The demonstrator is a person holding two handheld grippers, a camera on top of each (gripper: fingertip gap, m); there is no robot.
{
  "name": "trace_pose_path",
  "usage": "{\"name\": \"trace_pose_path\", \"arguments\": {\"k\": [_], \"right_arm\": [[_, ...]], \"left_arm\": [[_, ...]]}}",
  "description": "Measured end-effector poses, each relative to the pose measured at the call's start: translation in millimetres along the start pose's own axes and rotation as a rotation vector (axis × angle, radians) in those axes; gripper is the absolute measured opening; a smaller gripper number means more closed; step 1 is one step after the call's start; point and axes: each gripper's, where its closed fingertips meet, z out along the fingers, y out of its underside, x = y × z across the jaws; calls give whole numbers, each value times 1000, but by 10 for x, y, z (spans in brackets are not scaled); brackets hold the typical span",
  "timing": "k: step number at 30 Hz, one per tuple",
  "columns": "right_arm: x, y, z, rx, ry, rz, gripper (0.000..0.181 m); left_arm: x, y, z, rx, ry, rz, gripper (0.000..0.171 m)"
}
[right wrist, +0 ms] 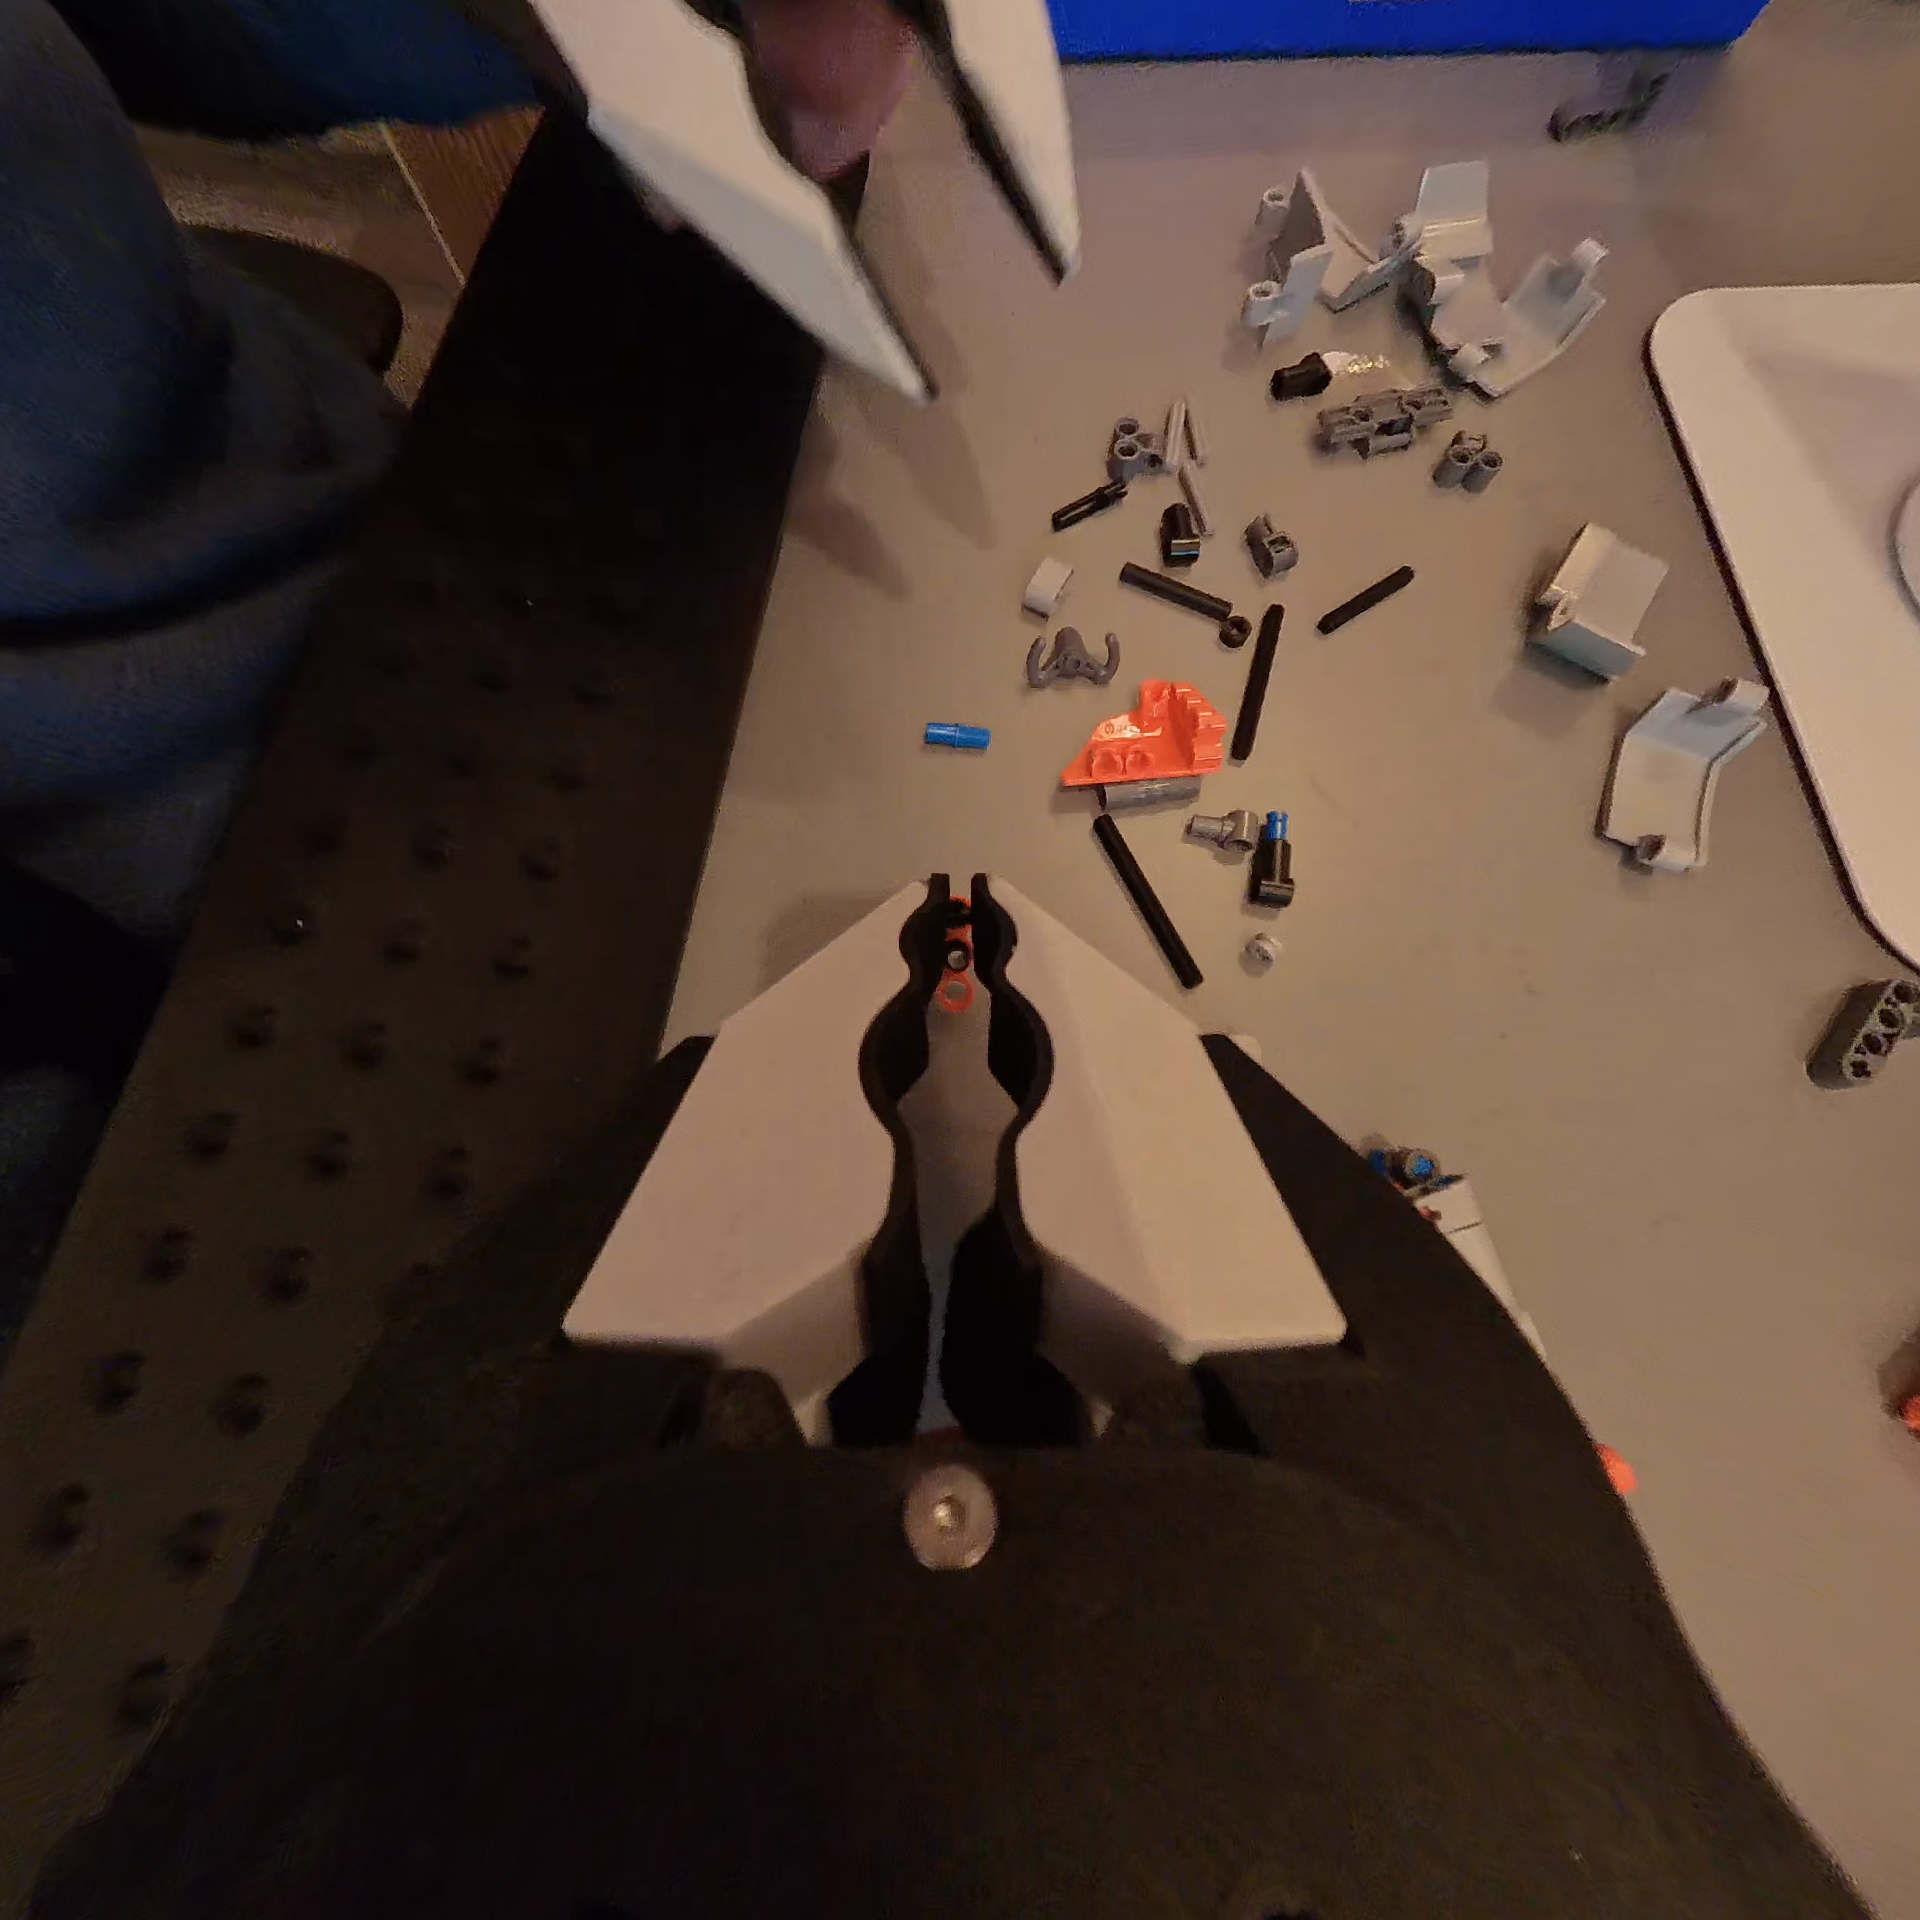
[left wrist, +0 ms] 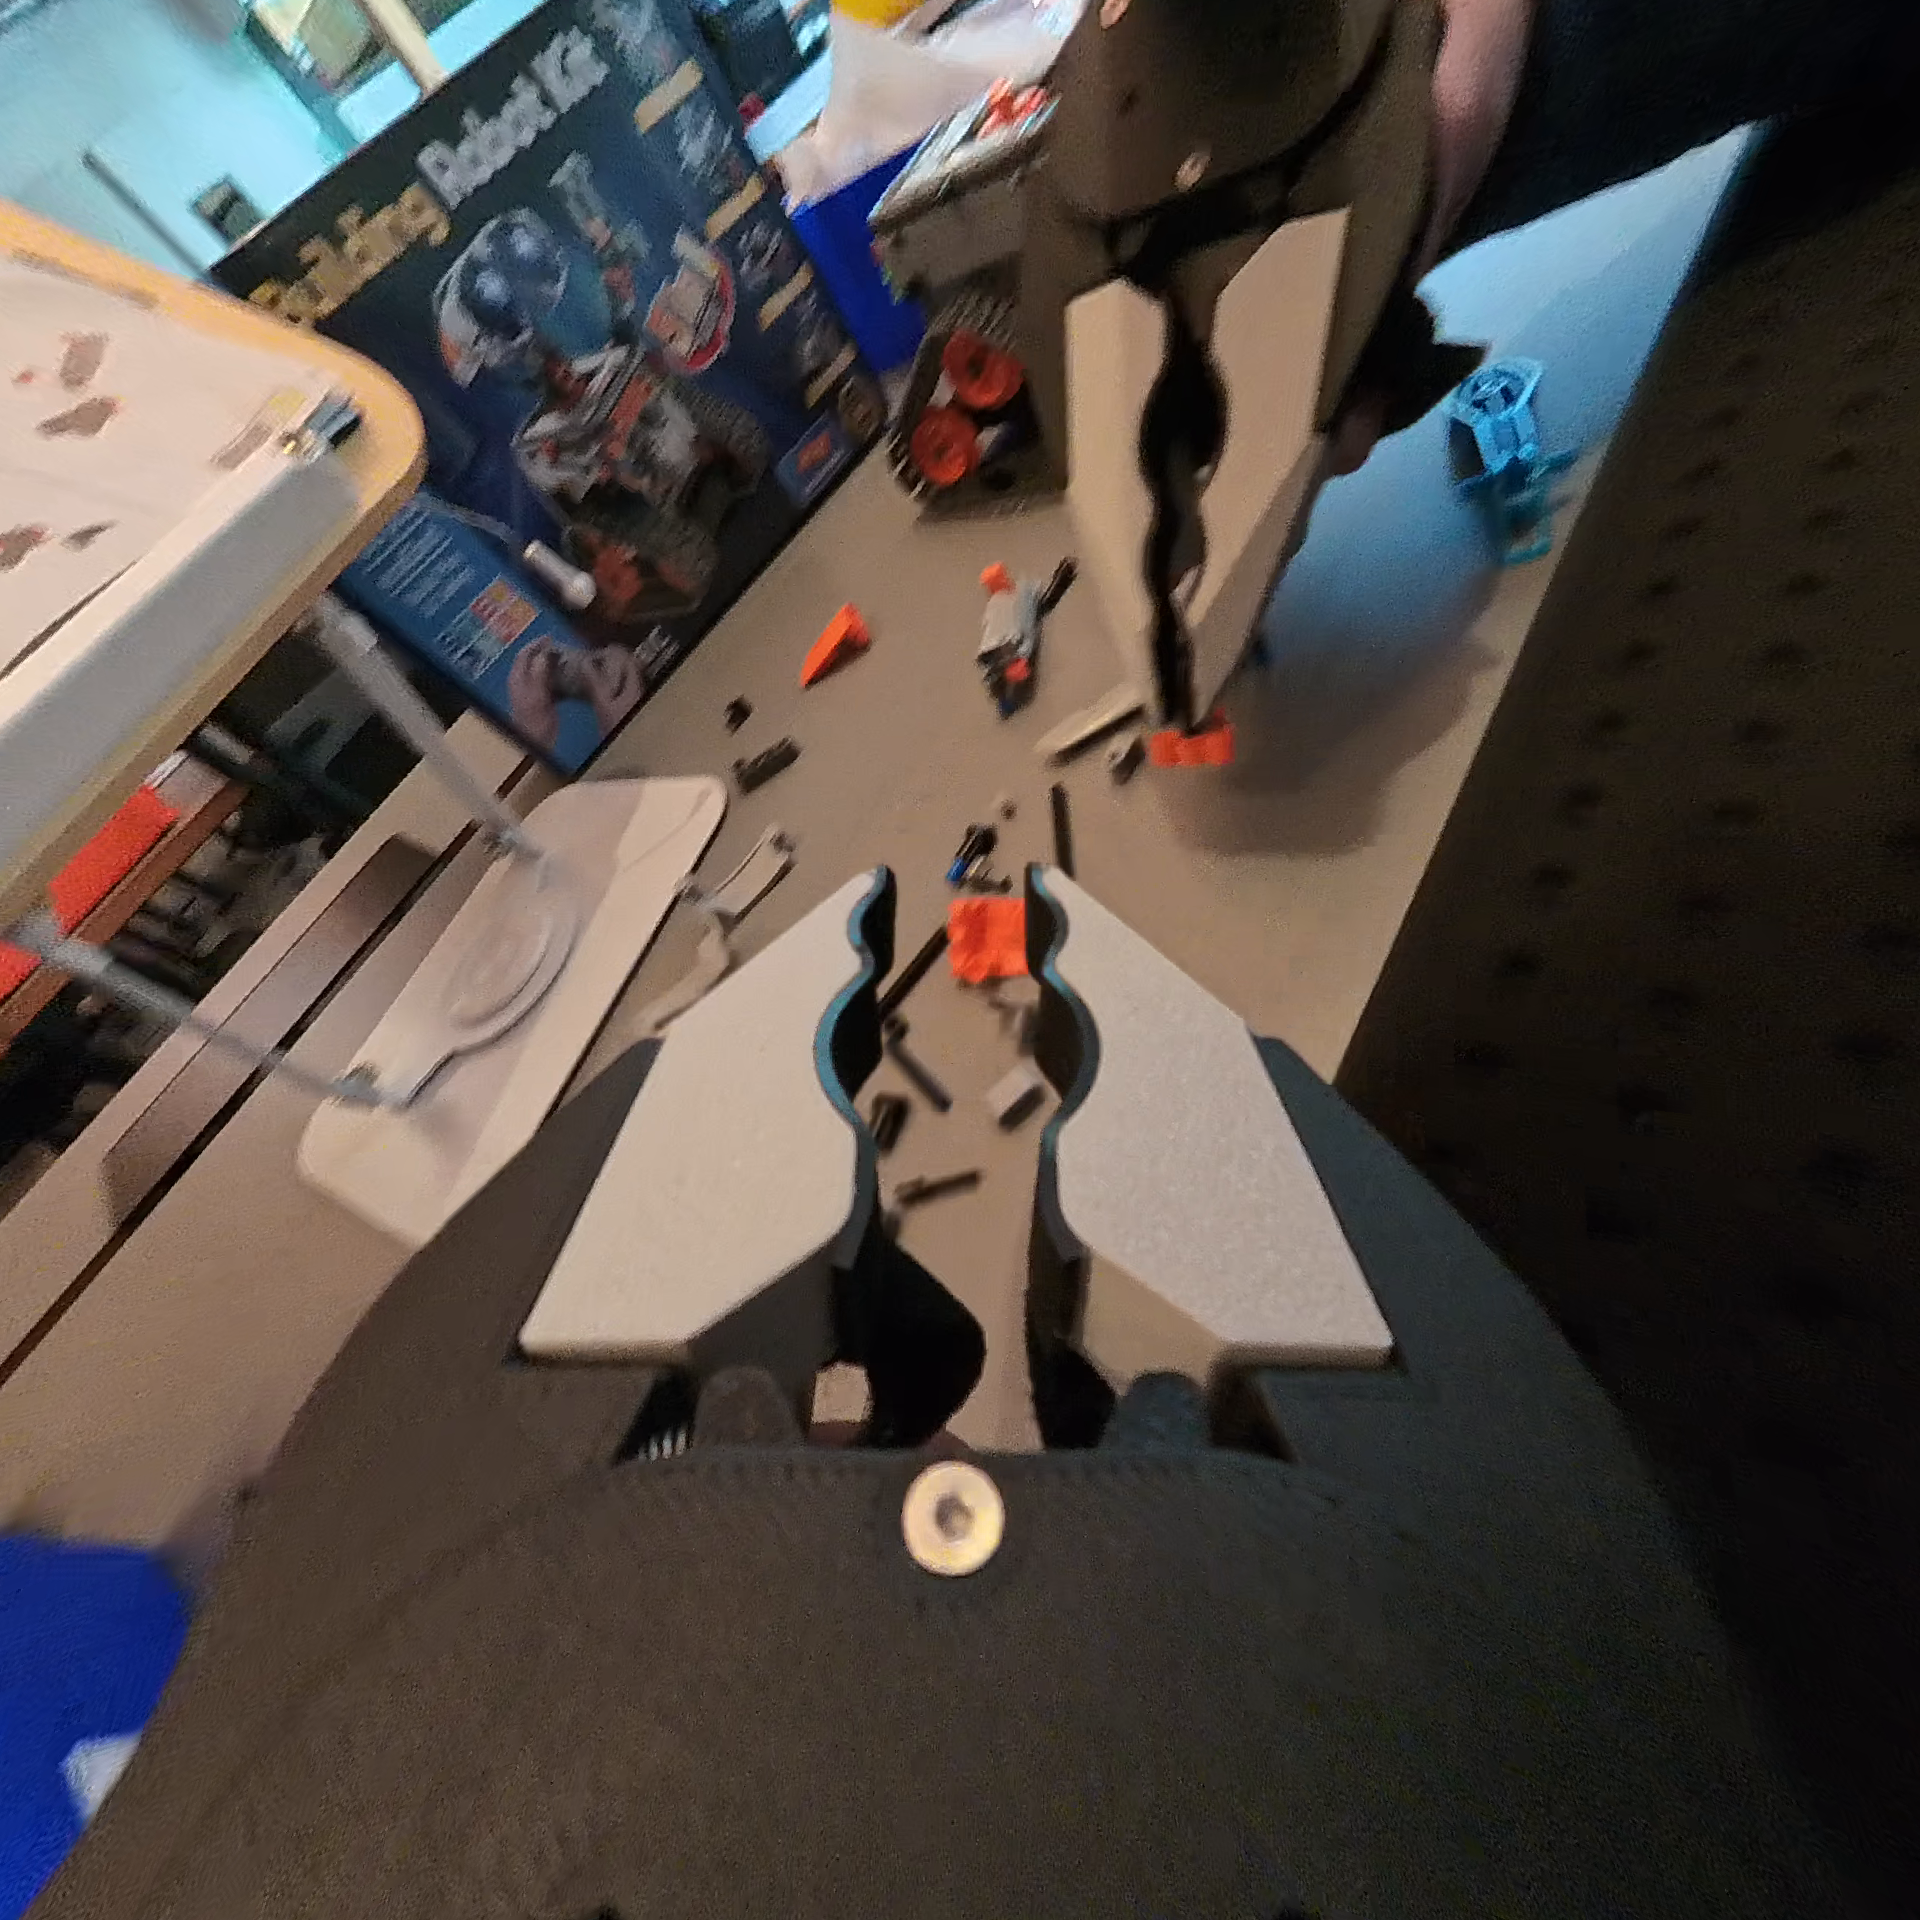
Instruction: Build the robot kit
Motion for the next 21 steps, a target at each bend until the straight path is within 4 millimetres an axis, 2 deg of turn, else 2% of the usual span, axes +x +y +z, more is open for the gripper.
{"name": "trace_pose_path", "arguments": {"k": [3,7,9,12,17,19,21], "right_arm": [[-41,66,59,-56,-2,-37,2],[-57,177,159,-126,8,-68,2],[-51,199,182,-140,10,-72,5],[-52,167,166,-123,4,-55,20],[7,-55,29,-34,57,-54,32],[-13,-155,5,-5,67,-50,53],[-93,-236,50,-8,54,-43,72]], "left_arm": [[-157,144,-149,-59,-53,-21,22],[-290,402,-242,-177,-87,-28,22],[-320,441,-246,-183,-98,-34,22],[-317,471,-221,-189,-98,-33,24],[-282,426,-163,-138,-79,-90,27],[-247,326,-133,-84,-61,-122,32],[-144,140,-92,-8,-7,-152,44]]}}
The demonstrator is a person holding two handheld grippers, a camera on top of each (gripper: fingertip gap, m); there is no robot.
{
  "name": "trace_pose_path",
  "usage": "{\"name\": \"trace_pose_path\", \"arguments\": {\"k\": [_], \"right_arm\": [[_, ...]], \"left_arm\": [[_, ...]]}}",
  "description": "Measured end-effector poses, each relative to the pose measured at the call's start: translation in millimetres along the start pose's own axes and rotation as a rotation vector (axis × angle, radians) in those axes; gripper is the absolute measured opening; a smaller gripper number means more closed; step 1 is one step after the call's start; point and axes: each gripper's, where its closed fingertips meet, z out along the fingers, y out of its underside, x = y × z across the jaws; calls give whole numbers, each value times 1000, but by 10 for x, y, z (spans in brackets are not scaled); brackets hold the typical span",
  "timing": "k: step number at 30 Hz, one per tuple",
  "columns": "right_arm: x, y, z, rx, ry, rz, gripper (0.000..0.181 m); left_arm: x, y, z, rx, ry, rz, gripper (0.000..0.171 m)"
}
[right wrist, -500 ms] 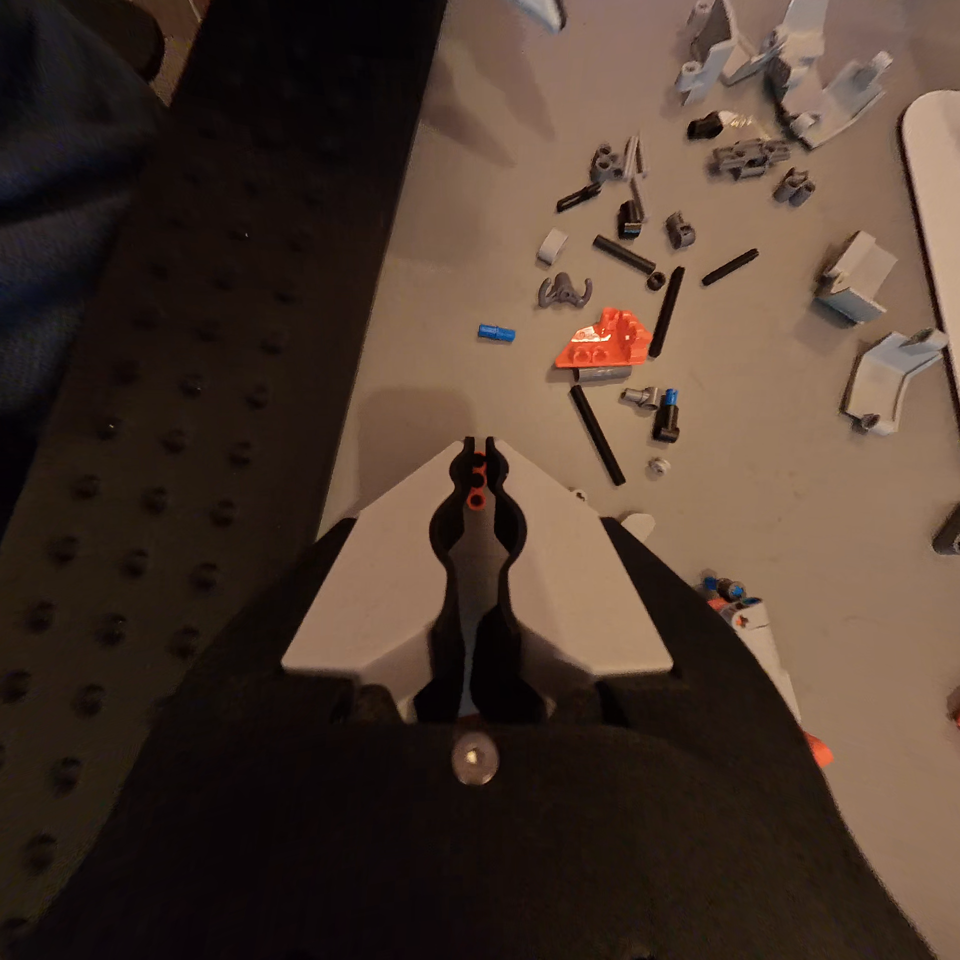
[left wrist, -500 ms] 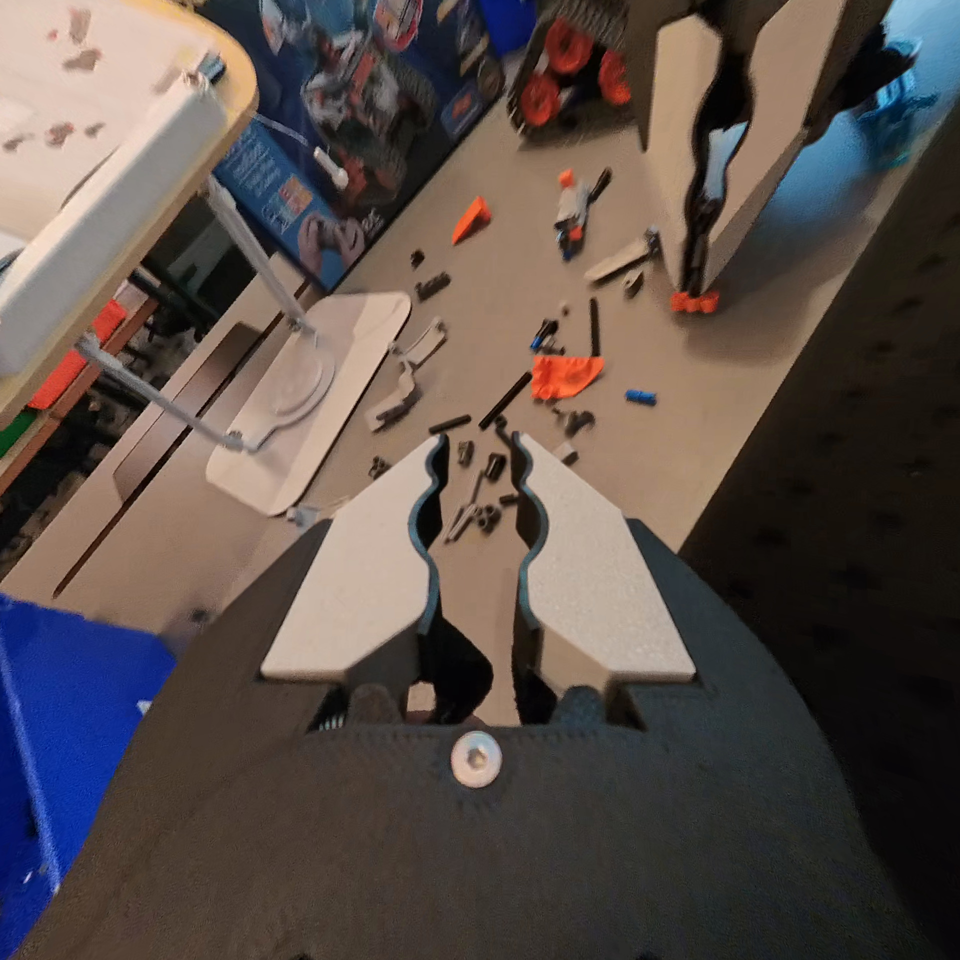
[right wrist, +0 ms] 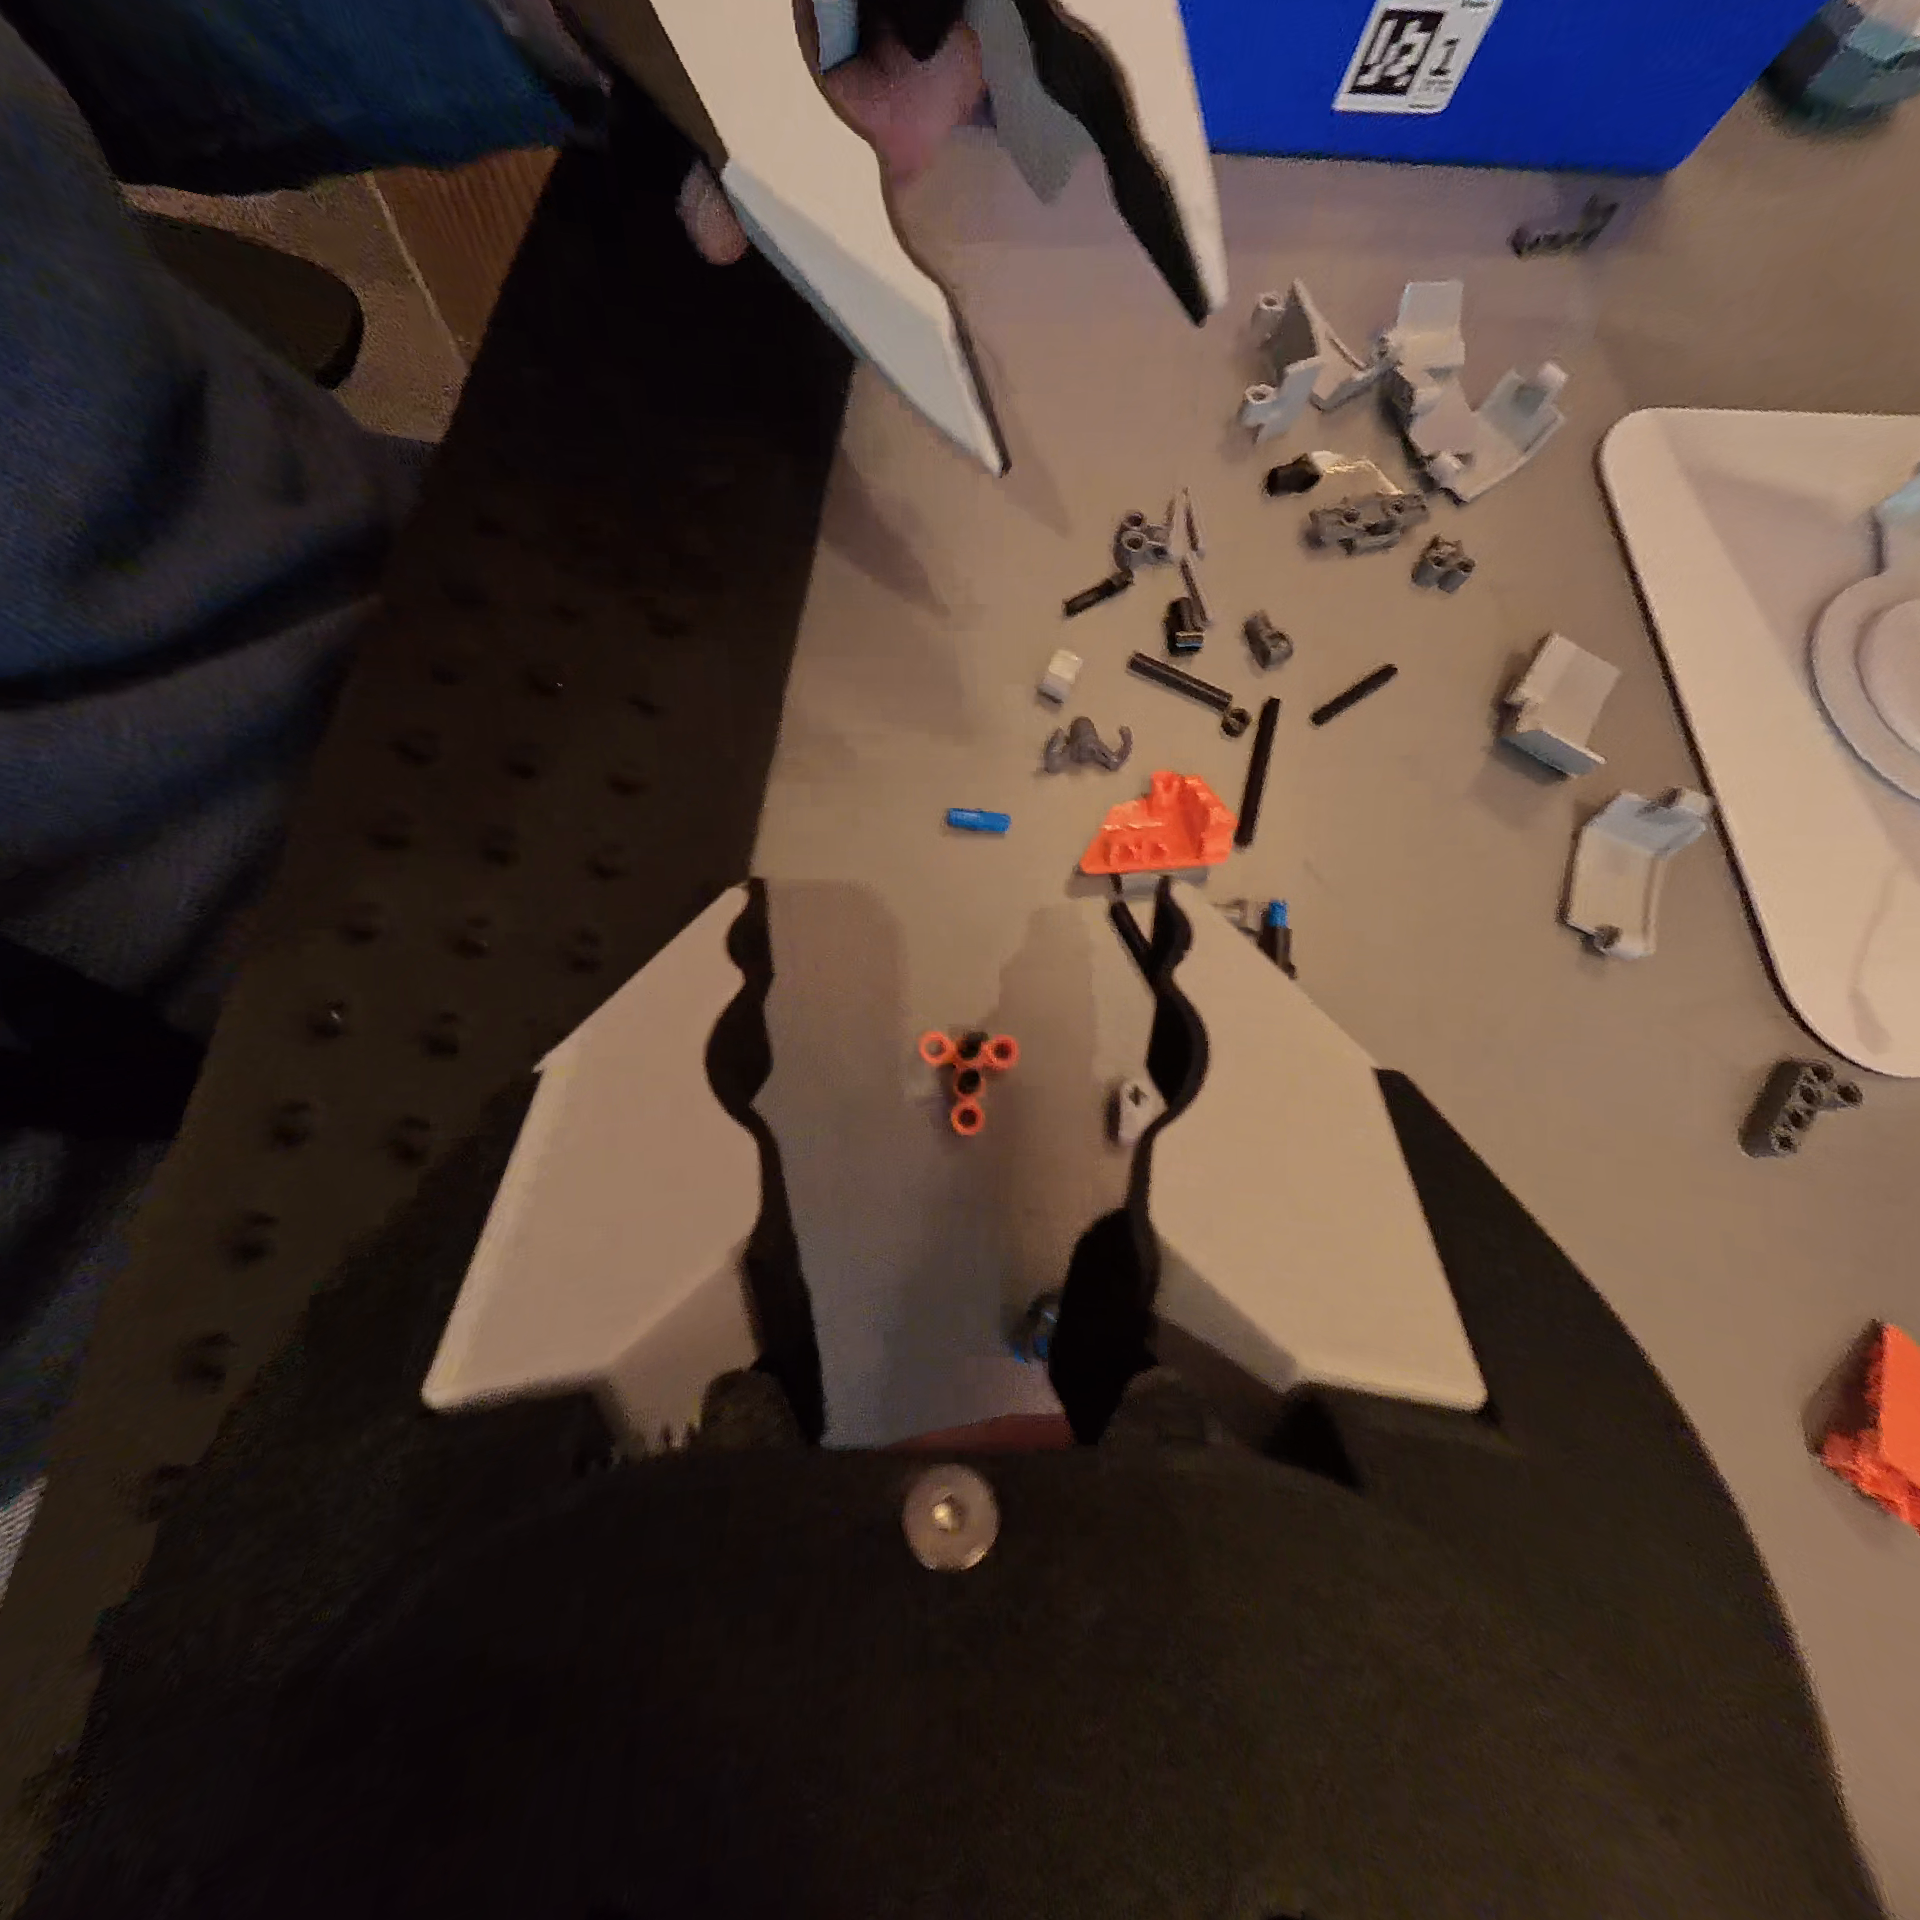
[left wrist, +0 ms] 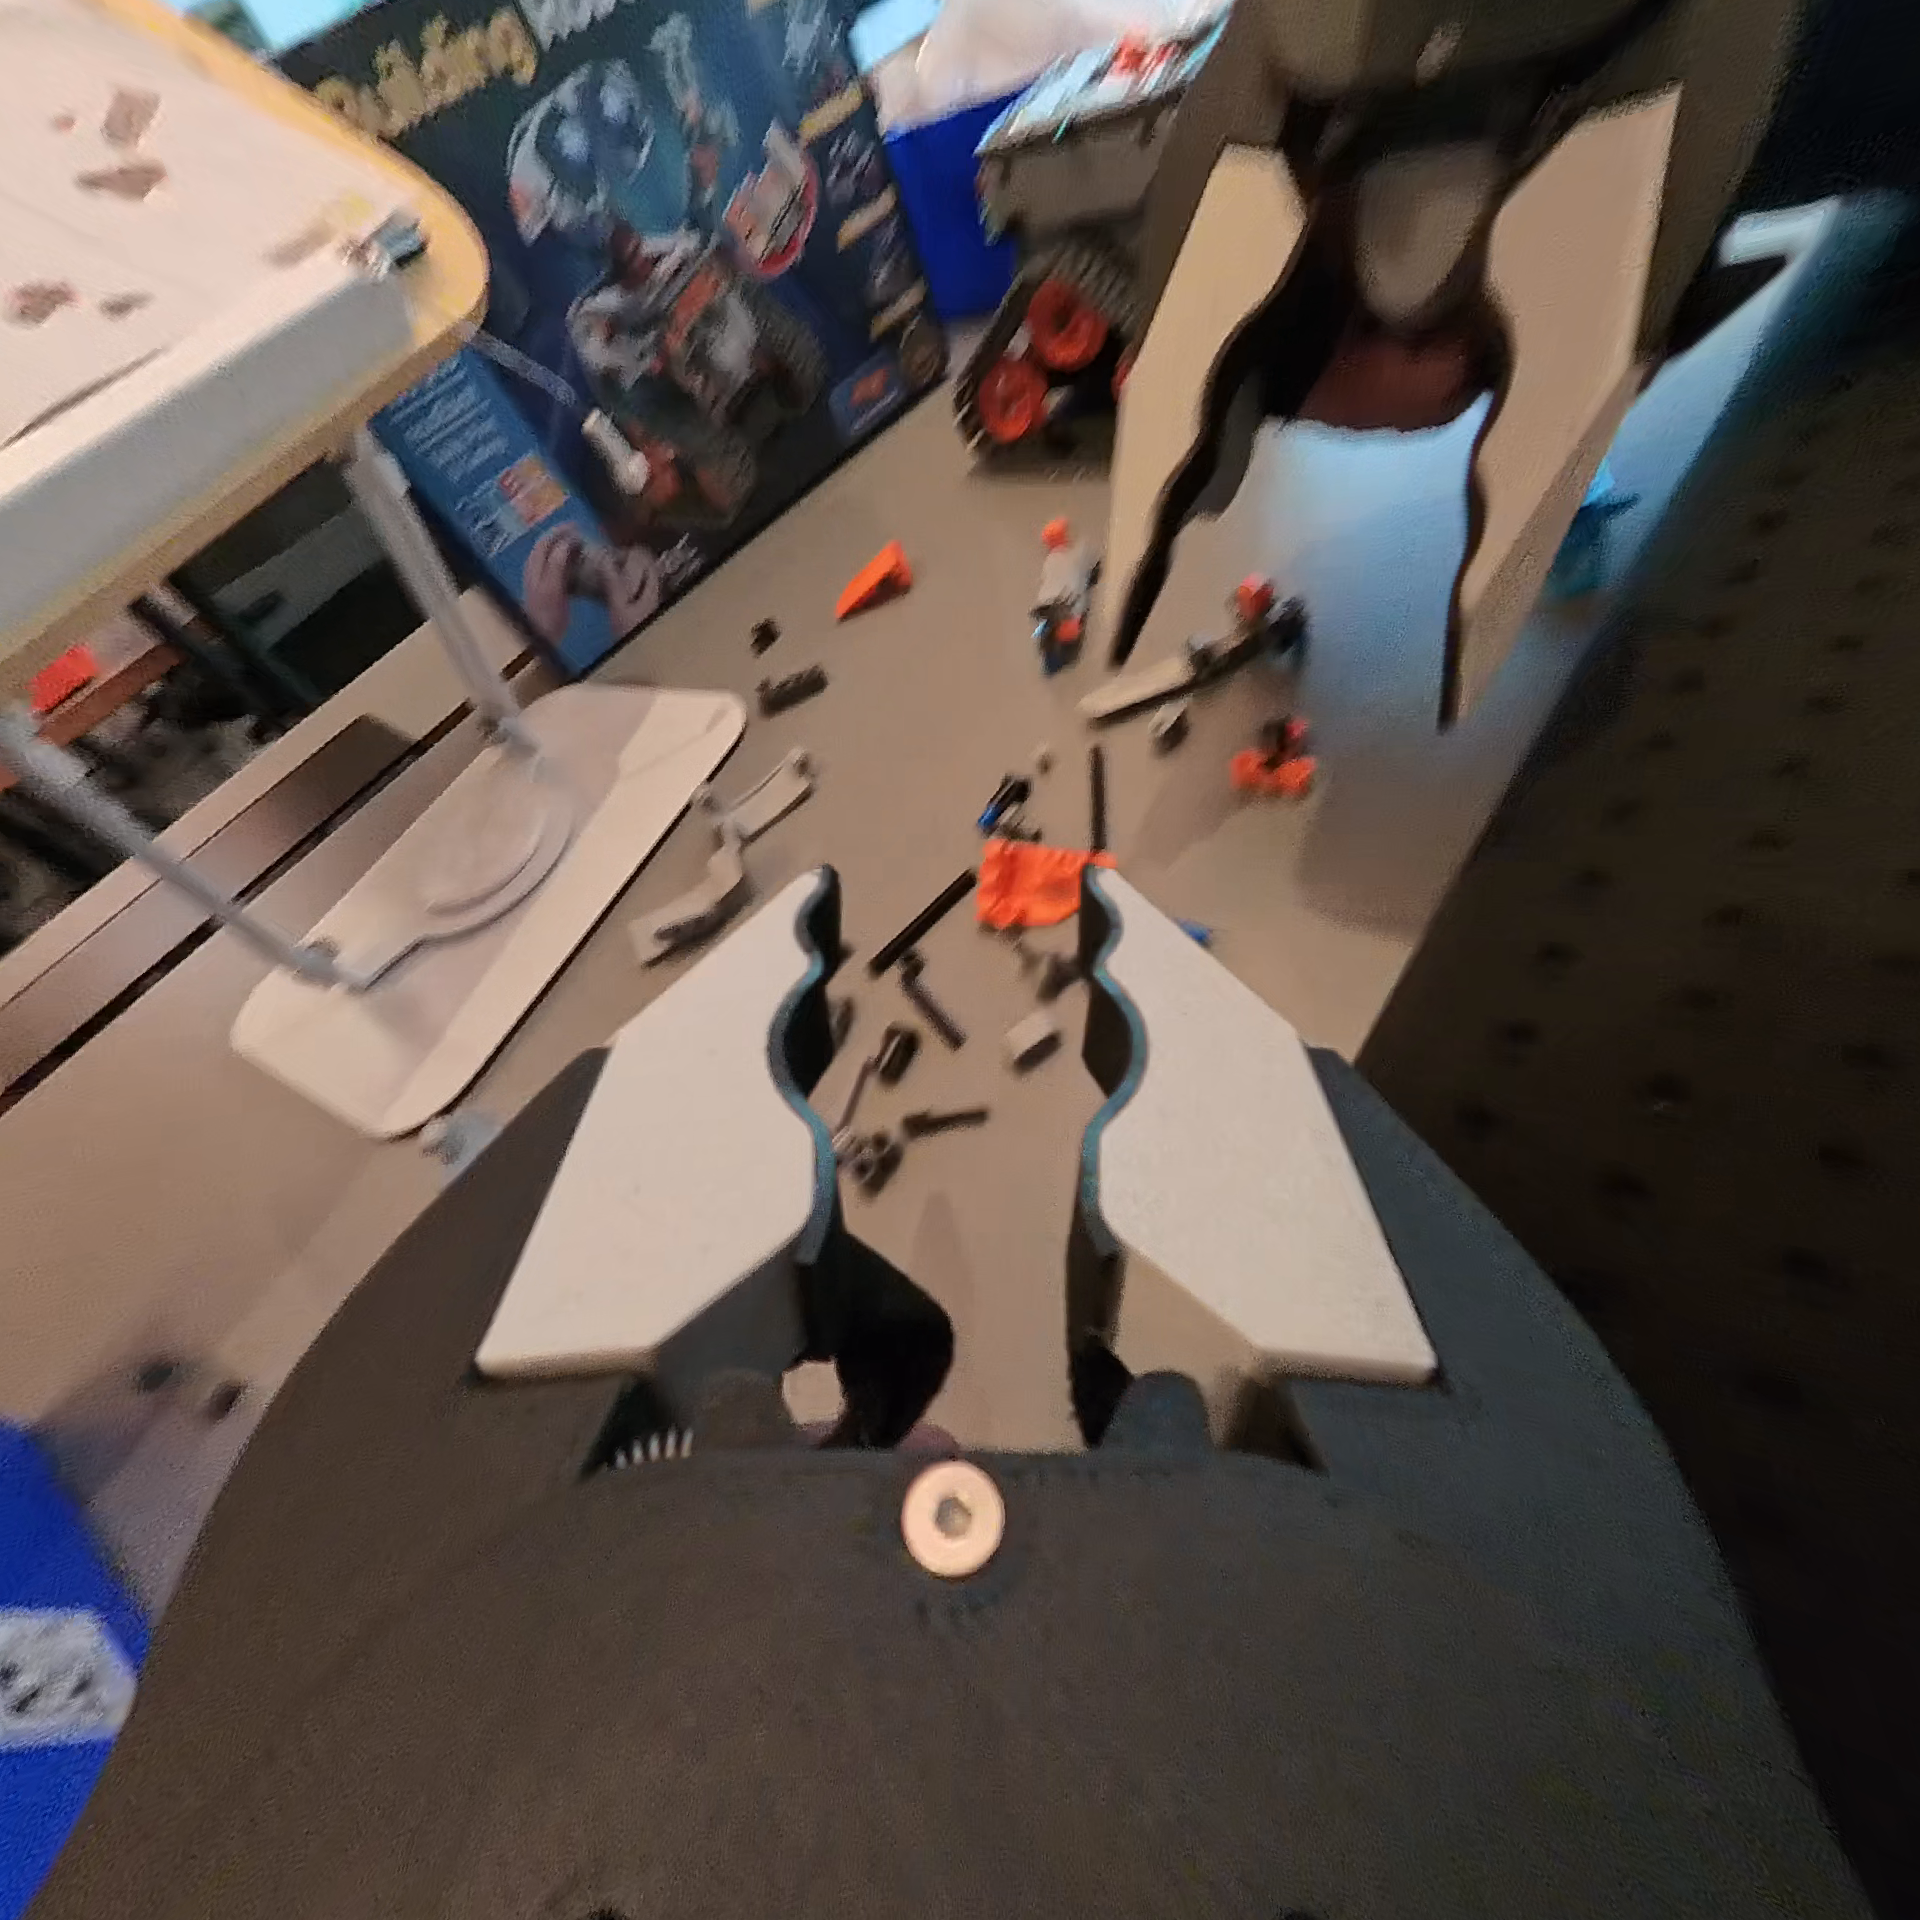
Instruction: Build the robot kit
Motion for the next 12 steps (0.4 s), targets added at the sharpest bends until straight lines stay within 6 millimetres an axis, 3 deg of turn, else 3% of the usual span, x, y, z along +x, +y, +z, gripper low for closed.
{"name": "trace_pose_path", "arguments": {"k": [3,5,8,10,12], "right_arm": [[-192,-127,141,-44,-9,-47,93],[-326,-245,252,-56,-18,-72,98],[-193,-508,279,23,107,-97,97],[-7,-844,72,214,203,-44,93],[183,-1231,-391,489,304,39,93]], "left_arm": [[263,-221,40,72,120,-14,64],[354,-283,26,94,159,-12,68],[272,-285,-12,120,107,-19,63],[171,-299,-58,169,64,-62,56],[59,-319,-110,213,25,-110,54]]}}
